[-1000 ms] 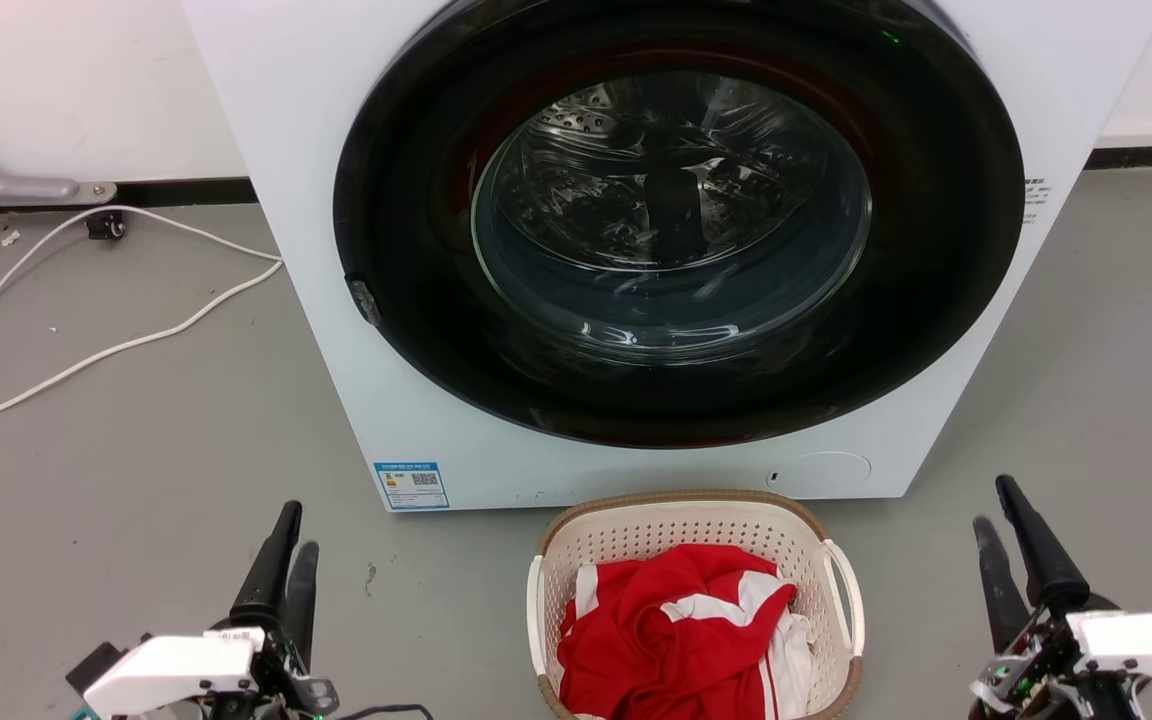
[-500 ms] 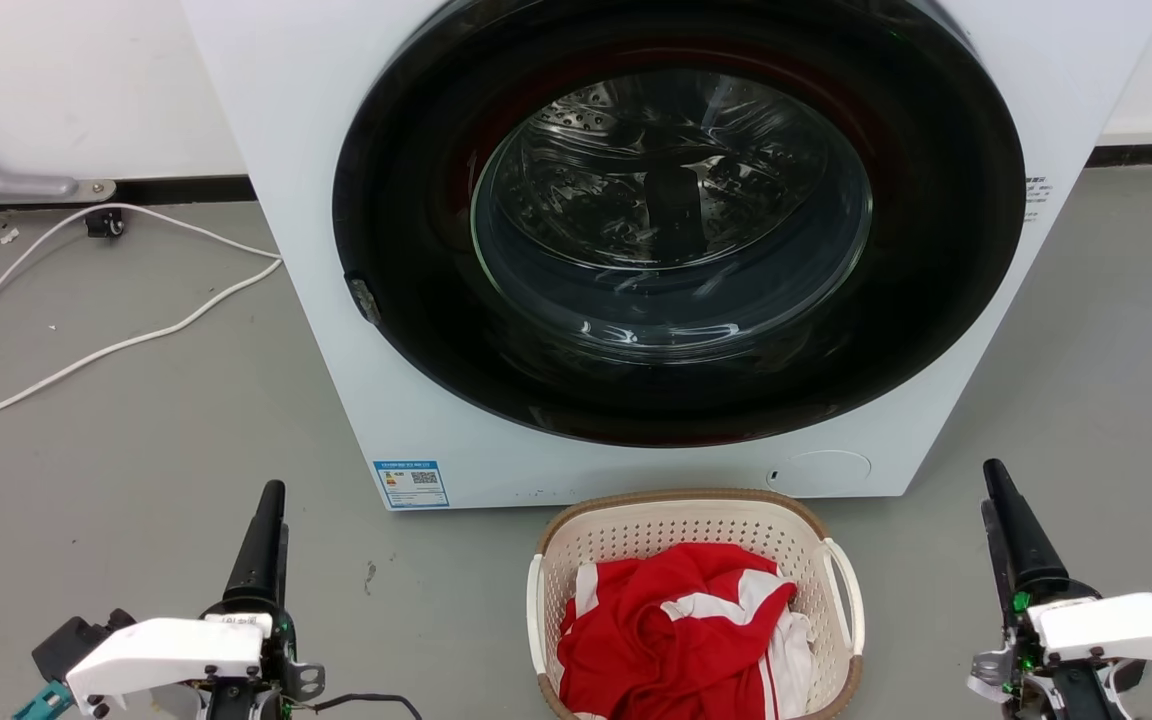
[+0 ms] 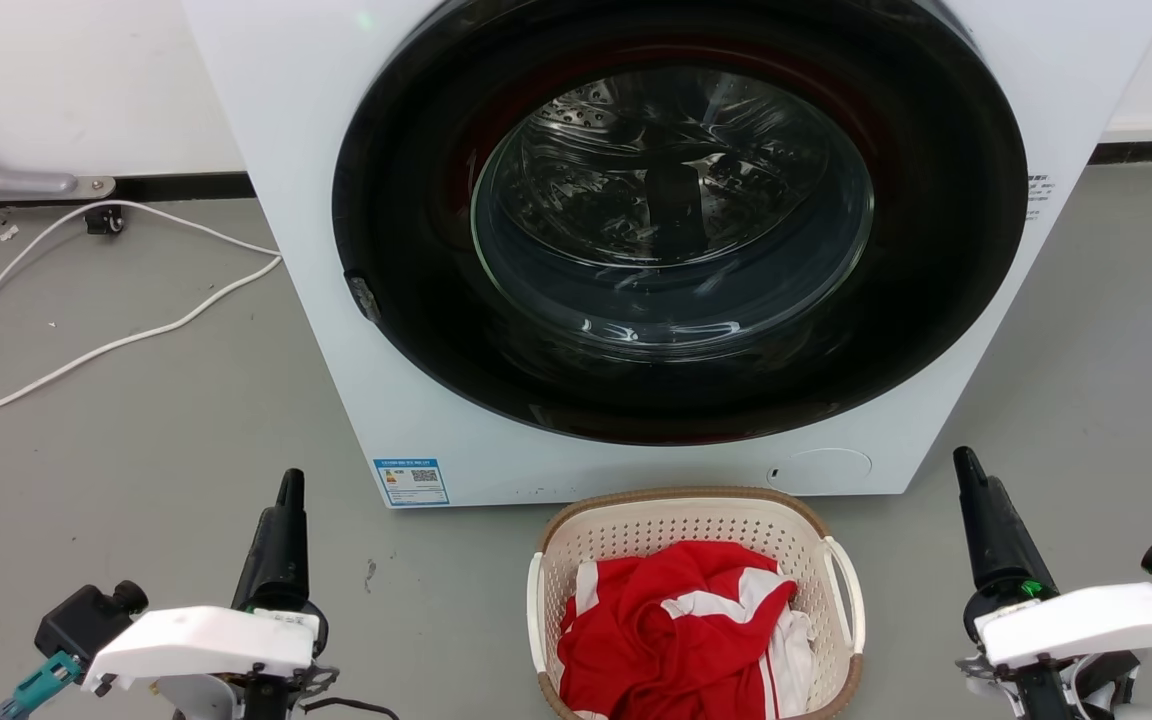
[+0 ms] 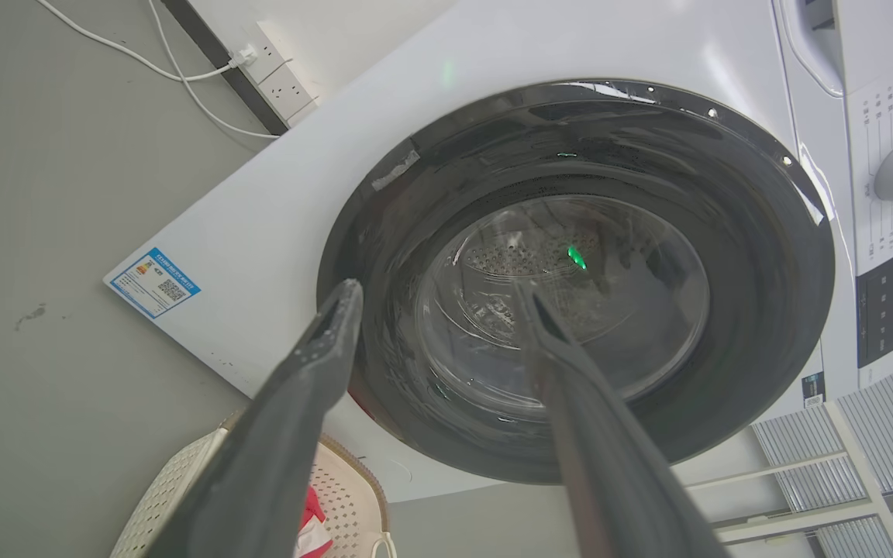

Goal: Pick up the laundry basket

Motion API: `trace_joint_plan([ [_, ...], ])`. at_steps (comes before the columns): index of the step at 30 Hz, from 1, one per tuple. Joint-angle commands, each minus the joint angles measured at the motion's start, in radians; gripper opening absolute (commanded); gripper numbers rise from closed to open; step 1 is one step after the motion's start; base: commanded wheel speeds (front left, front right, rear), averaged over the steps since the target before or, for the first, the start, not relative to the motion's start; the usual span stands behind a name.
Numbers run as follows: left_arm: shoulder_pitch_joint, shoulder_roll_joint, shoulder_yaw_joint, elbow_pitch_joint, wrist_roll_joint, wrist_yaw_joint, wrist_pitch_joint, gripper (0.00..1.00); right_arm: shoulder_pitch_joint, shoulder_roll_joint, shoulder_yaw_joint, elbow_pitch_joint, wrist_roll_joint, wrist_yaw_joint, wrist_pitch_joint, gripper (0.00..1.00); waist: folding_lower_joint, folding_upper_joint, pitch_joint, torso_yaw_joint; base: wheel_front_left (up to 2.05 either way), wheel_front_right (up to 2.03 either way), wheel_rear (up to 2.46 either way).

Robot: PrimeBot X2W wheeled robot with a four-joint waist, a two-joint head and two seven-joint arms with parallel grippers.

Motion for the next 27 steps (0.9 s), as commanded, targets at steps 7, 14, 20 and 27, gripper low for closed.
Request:
trace_joint_plan([
  [7,0.005,0.004,-0.027,-0.041,0.152,0.017,-0.035,1.00,0.009,-0.002,0.015,-0.041,-0.160,0.000,-0.035,1.00,0.0000,0.0000,0.001,0.001,0.00,0.00,0.00],
  [14,0.017,0.005,-0.039,-0.046,0.256,0.029,-0.058,1.00,0.018,-0.002,0.022,-0.057,-0.269,0.000,-0.059,1.00,0.0000,0.0000,0.001,0.003,0.00,0.00,0.00],
  [20,0.023,0.005,-0.049,-0.050,0.337,0.034,-0.078,1.00,0.026,-0.003,0.030,-0.068,-0.353,0.000,-0.079,1.00,0.0000,0.0000,0.002,0.004,0.00,0.00,0.00],
  [27,0.032,0.005,-0.057,-0.056,0.425,0.038,-0.099,1.00,0.037,-0.003,0.030,-0.076,-0.446,0.000,-0.099,1.00,0.0000,0.0000,0.001,0.004,0.00,0.00,0.00],
])
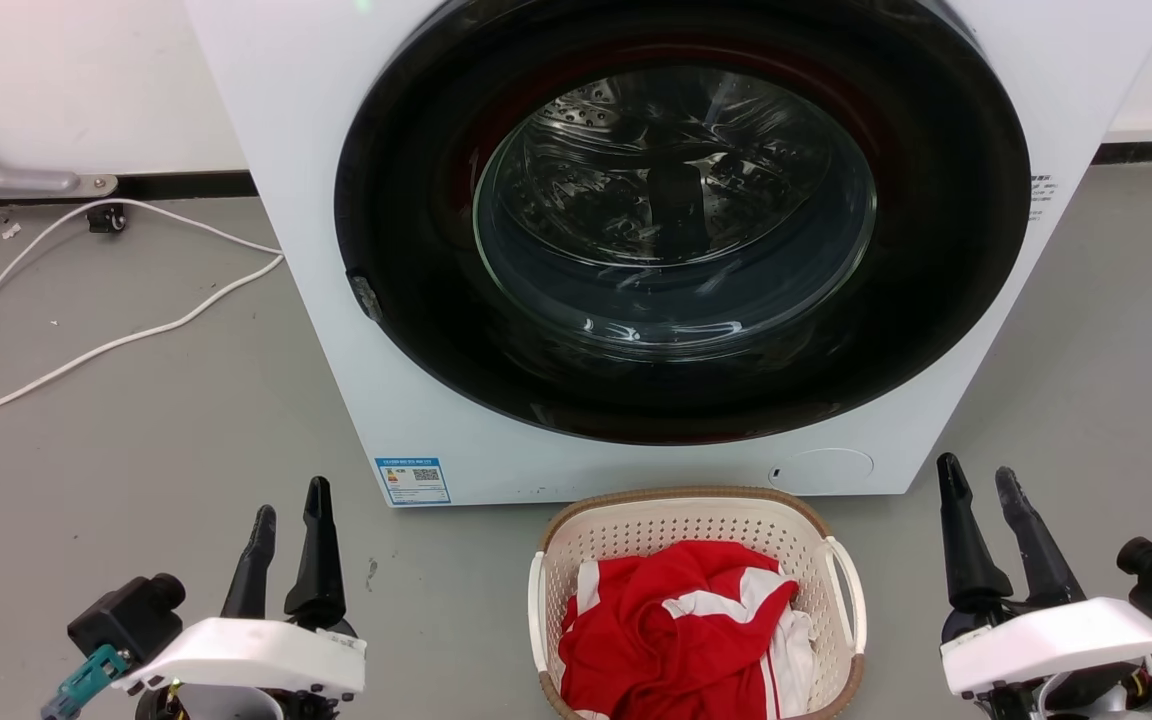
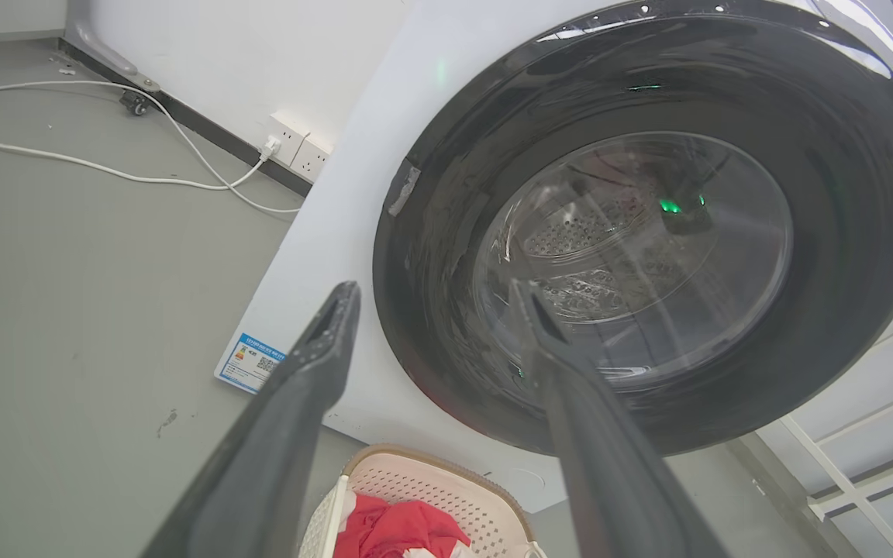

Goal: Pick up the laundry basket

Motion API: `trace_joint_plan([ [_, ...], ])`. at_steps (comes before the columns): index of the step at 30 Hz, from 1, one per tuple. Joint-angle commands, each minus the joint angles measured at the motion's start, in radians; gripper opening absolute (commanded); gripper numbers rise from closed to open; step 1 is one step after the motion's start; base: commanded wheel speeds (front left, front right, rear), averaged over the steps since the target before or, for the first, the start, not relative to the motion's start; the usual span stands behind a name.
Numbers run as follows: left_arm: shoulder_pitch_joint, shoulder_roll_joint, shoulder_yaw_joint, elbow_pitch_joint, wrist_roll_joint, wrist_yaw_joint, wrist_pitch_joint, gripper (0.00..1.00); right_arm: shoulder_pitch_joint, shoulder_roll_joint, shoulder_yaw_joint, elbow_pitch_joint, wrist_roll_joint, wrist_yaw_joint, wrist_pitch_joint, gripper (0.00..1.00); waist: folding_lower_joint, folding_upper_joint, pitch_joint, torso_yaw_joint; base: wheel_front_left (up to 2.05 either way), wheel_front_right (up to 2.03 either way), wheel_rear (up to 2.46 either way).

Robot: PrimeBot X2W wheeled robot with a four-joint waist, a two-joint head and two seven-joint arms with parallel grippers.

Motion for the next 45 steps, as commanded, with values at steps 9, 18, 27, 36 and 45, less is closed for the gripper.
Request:
trace_joint_plan([
  [9,0.010,0.004,-0.015,-0.013,0.135,0.011,-0.036,1.00,0.014,-0.003,0.001,-0.022,-0.147,0.000,-0.034,1.00,0.0000,0.0000,0.000,-0.001,0.00,0.00,0.00],
  [18,0.019,0.005,-0.022,-0.013,0.216,0.016,-0.056,1.00,0.025,-0.003,0.005,-0.029,-0.241,0.000,-0.056,1.00,0.0000,0.0000,-0.001,-0.001,0.00,0.00,0.00],
  [27,0.026,0.005,-0.027,-0.010,0.298,0.019,-0.078,1.00,0.034,-0.003,0.008,-0.039,-0.330,0.000,-0.077,1.00,0.0000,0.0000,0.003,0.000,0.00,0.00,0.00],
  [36,0.034,0.005,-0.030,-0.006,0.370,0.027,-0.098,1.00,0.043,-0.003,0.009,-0.046,-0.418,0.000,-0.097,1.00,0.0000,0.0000,0.003,0.000,0.00,0.00,0.00],
  [45,0.039,0.005,-0.038,-0.007,0.441,0.036,-0.117,1.00,0.049,-0.003,-0.001,-0.046,-0.504,0.000,-0.116,1.00,0.0000,0.0000,0.005,0.002,0.00,0.00,0.00],
])
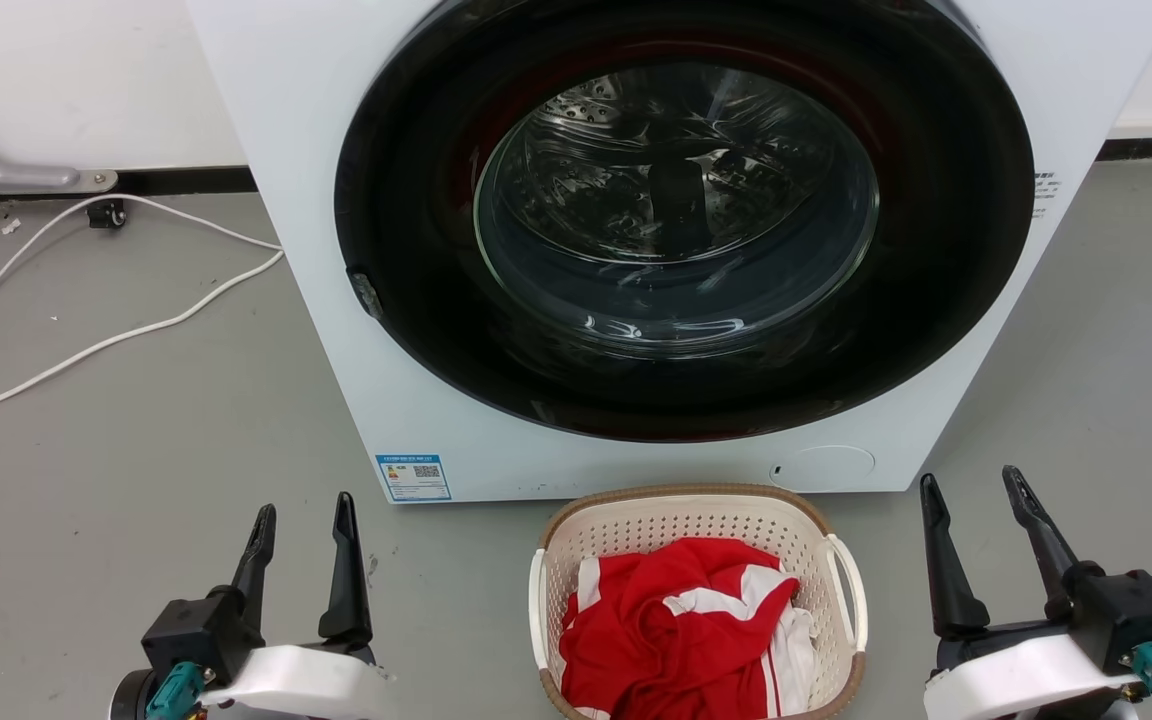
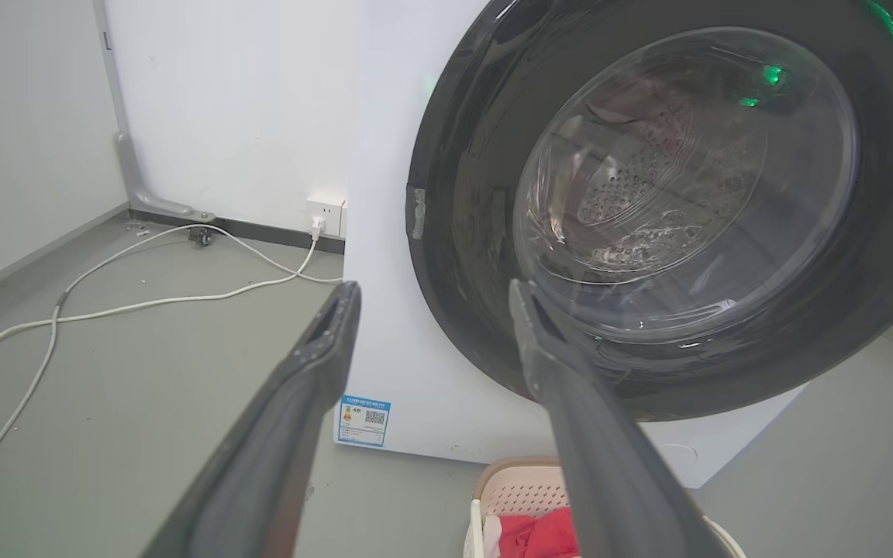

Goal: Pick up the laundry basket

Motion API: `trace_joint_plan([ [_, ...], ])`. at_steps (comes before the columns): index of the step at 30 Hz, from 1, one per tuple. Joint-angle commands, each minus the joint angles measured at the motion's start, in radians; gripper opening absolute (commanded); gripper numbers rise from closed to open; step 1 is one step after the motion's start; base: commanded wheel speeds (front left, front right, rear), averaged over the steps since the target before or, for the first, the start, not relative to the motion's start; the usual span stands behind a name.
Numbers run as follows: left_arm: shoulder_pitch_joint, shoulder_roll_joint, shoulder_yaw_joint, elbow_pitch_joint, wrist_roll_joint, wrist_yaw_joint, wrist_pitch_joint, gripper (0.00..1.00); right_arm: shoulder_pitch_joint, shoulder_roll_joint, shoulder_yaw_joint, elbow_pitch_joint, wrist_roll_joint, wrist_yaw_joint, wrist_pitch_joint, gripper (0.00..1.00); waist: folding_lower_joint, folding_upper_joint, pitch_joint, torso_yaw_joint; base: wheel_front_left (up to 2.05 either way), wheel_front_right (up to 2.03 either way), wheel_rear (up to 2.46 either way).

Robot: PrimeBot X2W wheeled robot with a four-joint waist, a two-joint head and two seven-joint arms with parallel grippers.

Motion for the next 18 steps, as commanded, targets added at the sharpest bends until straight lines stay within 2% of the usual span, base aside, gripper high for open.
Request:
trace_joint_plan([
  [1,0.007,0.003,-0.002,-0.007,0.025,0.004,-0.010,1.00,0.008,-0.003,-0.001,-0.009,-0.028,0.000,-0.010,1.00,0.0000,0.0000,0.000,0.001,0.00,0.00,0.00],
  [18,0.021,0.004,-0.001,-0.013,0.139,0.025,-0.043,1.00,0.022,-0.003,-0.004,-0.017,-0.154,0.000,-0.040,1.00,0.0000,0.0000,0.003,0.002,0.00,0.00,0.00],
])
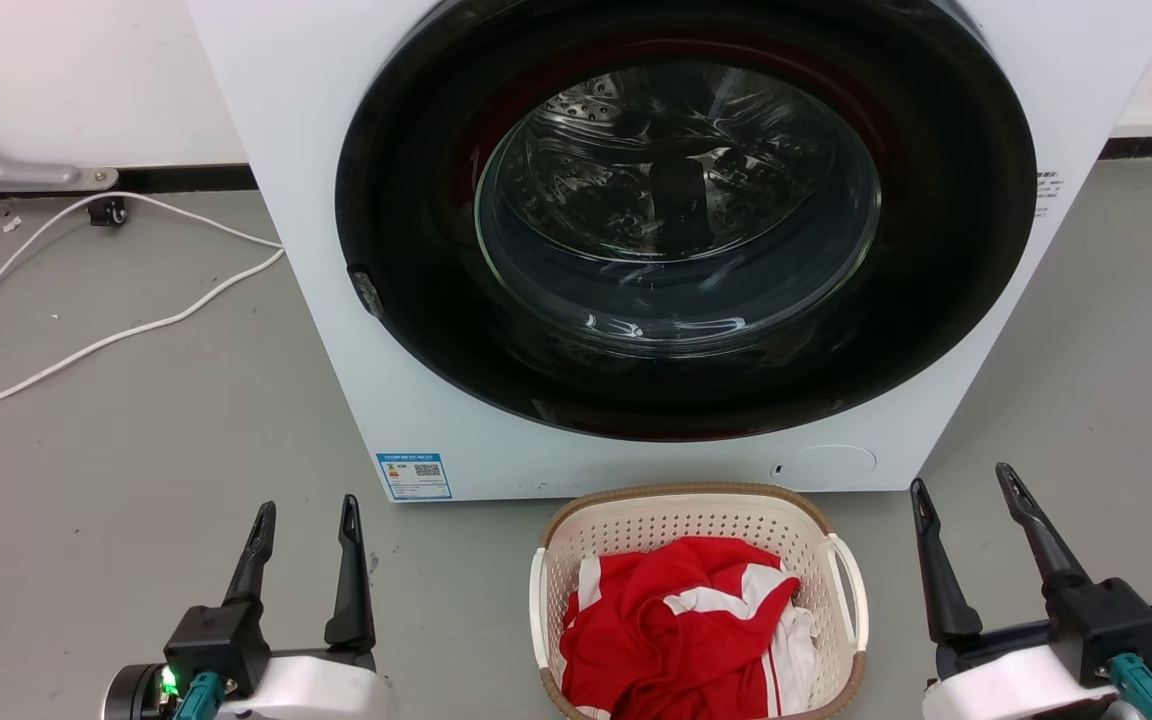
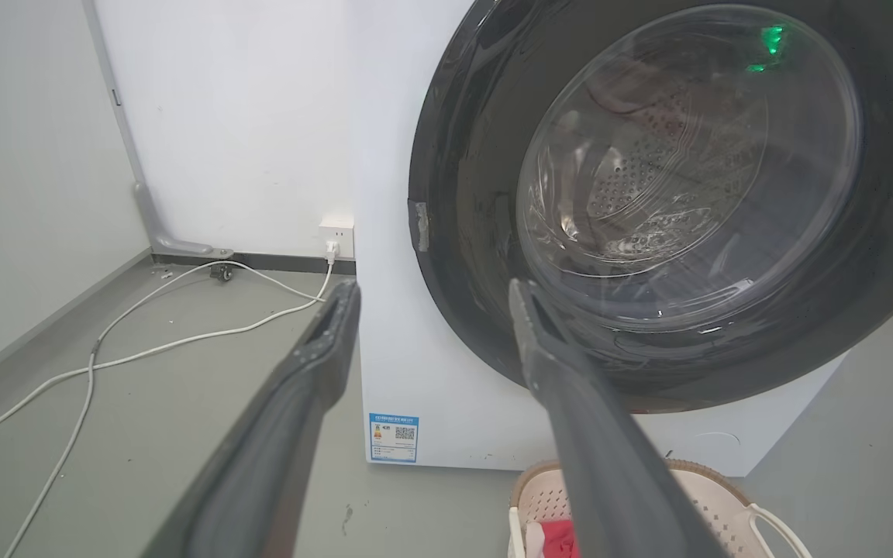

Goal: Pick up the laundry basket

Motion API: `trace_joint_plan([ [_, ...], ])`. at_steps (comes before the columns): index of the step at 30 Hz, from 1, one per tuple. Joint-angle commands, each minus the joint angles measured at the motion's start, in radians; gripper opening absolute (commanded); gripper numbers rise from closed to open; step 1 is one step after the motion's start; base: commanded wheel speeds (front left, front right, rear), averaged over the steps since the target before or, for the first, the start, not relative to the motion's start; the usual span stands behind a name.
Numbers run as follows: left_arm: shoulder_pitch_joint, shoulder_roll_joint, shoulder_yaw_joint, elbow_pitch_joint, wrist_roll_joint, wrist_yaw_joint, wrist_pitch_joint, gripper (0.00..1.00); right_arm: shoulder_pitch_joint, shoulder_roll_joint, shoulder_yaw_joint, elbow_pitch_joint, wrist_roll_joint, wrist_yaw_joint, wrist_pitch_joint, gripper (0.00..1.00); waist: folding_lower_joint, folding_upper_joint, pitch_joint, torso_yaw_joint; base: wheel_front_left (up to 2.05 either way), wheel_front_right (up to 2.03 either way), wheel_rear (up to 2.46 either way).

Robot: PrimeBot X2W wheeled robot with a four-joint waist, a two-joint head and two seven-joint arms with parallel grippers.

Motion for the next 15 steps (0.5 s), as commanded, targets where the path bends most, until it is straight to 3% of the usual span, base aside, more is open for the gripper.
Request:
trace_joint_plan([
  [1,0.012,0.003,0.001,-0.008,0.021,0.005,-0.011,1.00,0.015,-0.003,0.000,-0.010,-0.024,0.000,-0.007,1.00,0.0000,-0.0001,0.000,0.001,0.00,0.00,0.00],
  [15,0.016,0.003,0.009,-0.007,0.017,0.000,-0.014,1.00,0.016,-0.003,-0.006,-0.004,-0.009,0.000,-0.011,1.00,0.0000,-0.0001,-0.003,0.005,0.00,0.00,0.00],
])
